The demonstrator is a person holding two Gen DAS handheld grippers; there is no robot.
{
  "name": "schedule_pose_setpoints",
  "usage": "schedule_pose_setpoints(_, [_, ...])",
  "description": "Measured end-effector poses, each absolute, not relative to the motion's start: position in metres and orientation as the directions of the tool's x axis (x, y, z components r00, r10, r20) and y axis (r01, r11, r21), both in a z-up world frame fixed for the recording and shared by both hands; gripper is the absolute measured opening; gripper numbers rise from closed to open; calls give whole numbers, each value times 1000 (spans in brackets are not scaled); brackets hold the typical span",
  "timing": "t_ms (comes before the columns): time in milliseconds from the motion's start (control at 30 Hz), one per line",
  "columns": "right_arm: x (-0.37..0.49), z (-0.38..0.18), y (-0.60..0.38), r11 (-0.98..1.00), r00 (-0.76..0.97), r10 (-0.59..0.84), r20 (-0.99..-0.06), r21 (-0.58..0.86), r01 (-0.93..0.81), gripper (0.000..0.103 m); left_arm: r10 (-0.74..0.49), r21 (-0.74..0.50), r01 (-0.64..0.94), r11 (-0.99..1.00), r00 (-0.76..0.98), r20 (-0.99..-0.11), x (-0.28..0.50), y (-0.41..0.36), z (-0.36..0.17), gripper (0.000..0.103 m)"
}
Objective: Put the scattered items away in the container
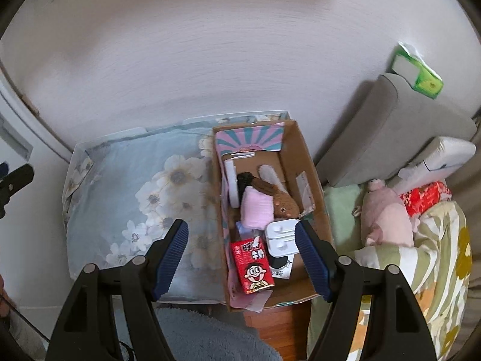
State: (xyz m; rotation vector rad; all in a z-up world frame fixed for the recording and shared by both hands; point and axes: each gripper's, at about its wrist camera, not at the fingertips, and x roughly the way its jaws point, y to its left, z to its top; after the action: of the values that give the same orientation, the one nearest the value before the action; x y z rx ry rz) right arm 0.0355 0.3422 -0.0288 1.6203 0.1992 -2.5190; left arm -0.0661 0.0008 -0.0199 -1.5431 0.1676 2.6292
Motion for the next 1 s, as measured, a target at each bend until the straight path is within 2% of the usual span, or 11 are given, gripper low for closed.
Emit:
schedule_pose_setpoints(167, [39,-31,322,-971,-401,-58,-914,-42,236,70,21,-9,-31,-999,-423,-906,-54,-30,-35,102])
schedule_pose_setpoints(367, [39,-39,301,-952,-383,-68,-921,-55,301,70,-9,6,8,-1000,-424,-905,-46,-37,-40,102])
schedule_pose_setpoints(1000, [39,-39,291,-946,-374,-87,-923,-41,321,70,-10,9,6,-1000,-424,-906,-51,-34,-39,102])
